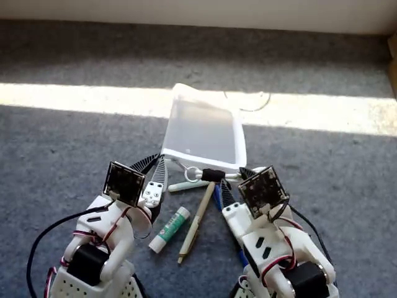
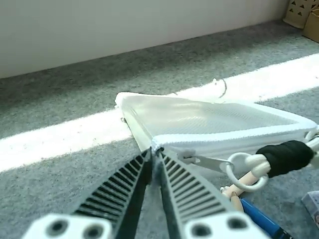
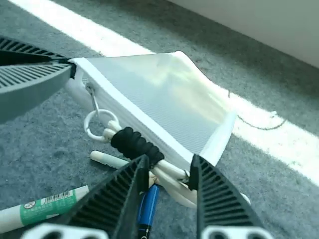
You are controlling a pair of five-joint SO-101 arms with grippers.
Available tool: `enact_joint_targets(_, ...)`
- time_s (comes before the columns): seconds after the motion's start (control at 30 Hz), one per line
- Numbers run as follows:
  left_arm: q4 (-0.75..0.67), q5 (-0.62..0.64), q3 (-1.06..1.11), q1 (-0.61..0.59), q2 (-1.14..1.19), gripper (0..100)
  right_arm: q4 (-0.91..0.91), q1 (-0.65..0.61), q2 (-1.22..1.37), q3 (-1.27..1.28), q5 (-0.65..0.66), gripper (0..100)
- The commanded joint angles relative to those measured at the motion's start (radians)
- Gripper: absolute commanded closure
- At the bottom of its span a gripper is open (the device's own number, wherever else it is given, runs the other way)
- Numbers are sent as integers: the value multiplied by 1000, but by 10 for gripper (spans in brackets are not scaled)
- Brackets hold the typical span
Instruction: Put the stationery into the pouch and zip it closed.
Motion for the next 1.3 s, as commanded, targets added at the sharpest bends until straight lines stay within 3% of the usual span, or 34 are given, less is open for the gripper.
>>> enact_joint_targets(0.0,-21,-3,-15,-13,-7,980,58,-99,10,-82,63,809)
enact_joint_targets(0.1,-21,-3,-15,-13,-7,980,97,-180,10,-82,100,748)
enact_joint_targets(0.37,-21,-3,-15,-13,-7,980,77,-298,10,-76,209,742)
enact_joint_targets(0.73,-21,-5,-16,-13,-7,980,-199,-294,12,168,209,742)
enact_joint_targets(1.27,-21,-5,-16,-13,-7,980,-349,-170,2,340,261,744)
